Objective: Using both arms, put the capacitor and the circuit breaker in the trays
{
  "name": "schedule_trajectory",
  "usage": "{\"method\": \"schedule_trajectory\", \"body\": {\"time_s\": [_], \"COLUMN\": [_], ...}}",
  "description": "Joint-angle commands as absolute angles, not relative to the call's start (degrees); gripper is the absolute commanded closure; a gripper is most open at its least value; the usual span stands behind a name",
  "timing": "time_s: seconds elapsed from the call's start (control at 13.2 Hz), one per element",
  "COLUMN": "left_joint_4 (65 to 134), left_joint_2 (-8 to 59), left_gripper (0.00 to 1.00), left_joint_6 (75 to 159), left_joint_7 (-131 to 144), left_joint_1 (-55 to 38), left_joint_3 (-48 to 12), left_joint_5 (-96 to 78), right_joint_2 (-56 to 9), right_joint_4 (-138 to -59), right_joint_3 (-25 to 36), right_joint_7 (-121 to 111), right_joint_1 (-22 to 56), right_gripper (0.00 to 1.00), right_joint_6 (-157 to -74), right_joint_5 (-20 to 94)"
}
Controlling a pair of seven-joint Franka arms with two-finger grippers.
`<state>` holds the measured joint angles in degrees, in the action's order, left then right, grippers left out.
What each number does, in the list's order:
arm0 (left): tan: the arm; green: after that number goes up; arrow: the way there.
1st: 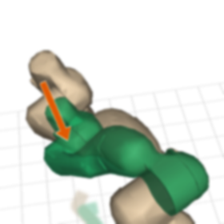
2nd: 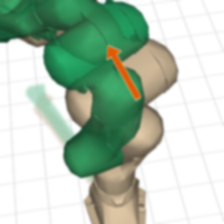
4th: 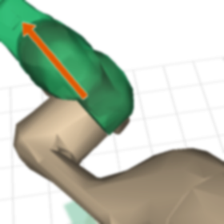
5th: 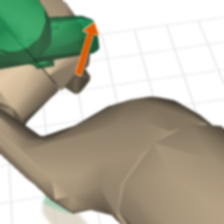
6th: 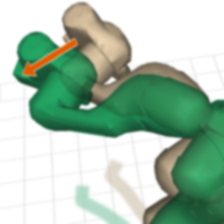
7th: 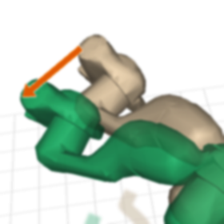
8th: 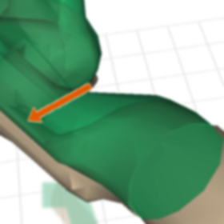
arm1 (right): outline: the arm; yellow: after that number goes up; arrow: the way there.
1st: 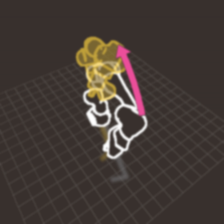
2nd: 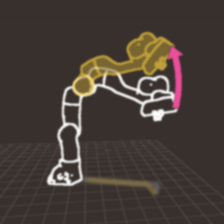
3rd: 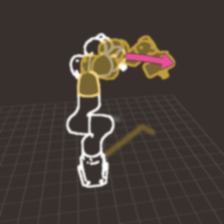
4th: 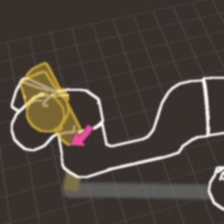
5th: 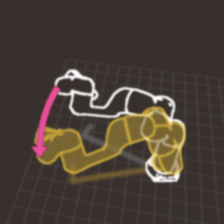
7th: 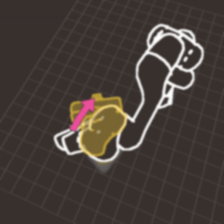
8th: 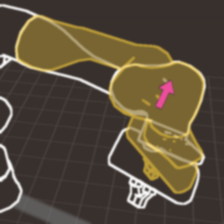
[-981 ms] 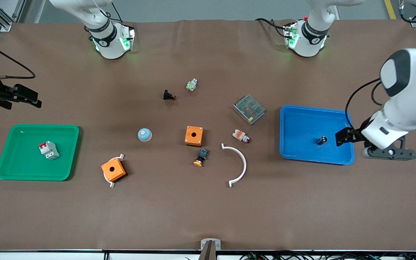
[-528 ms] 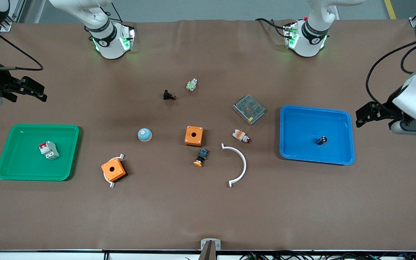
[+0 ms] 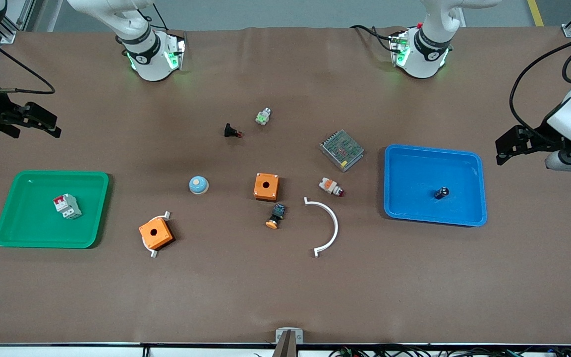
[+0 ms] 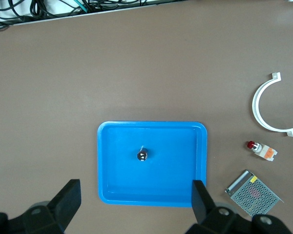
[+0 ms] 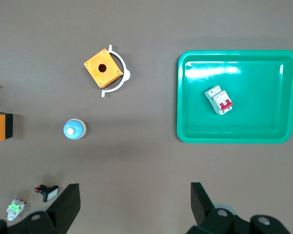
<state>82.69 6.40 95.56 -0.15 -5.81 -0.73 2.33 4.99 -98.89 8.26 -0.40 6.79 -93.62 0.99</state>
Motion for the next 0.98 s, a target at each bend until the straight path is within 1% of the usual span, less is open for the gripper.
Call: {"method": "schedule_trajectory", "body": {"time_s": [0.0, 0.08, 0.23, 0.3, 0.6, 0.91], "left_joint_4": [80.2, 79.9, 82.5, 84.2, 87.3, 86.1], "left_joint_2": [6.2, 6.0, 2.9, 1.4, -0.7, -0.2], "left_gripper": [0.0, 0.0, 0.0, 0.0, 0.0, 0.0], "left_joint_6": [93.1, 92.6, 90.4, 90.4, 90.8, 90.8], "left_joint_7": [-0.3, -0.5, -2.2, -2.3, -2.3, -2.3], "left_joint_1": [-5.7, -5.5, -5.3, -5.1, -5.1, -5.4], "left_joint_3": [-1.0, -1.1, -1.1, -1.1, -1.1, -1.0], "left_joint_5": [3.0, 3.4, 3.4, 3.4, 3.4, 3.3], "right_joint_2": [5.7, 5.7, 5.6, 5.6, 5.6, 5.6], "right_joint_4": [-97.7, -97.0, -96.9, -96.9, -96.9, -97.0], "right_joint_3": [8.3, 8.3, 8.4, 9.0, 9.4, 9.4], "right_joint_7": [-0.6, -0.6, -0.8, -2.3, -5.2, -7.0], "right_joint_1": [6.4, 6.4, 6.3, 6.3, 6.3, 6.3], "right_gripper": [0.0, 0.0, 0.0, 0.0, 0.0, 0.0], "right_joint_6": [-91.7, -90.9, -90.7, -90.7, -90.6, -90.4], "right_joint_5": [1.8, 1.8, 1.8, 1.8, 1.9, 1.9]}}
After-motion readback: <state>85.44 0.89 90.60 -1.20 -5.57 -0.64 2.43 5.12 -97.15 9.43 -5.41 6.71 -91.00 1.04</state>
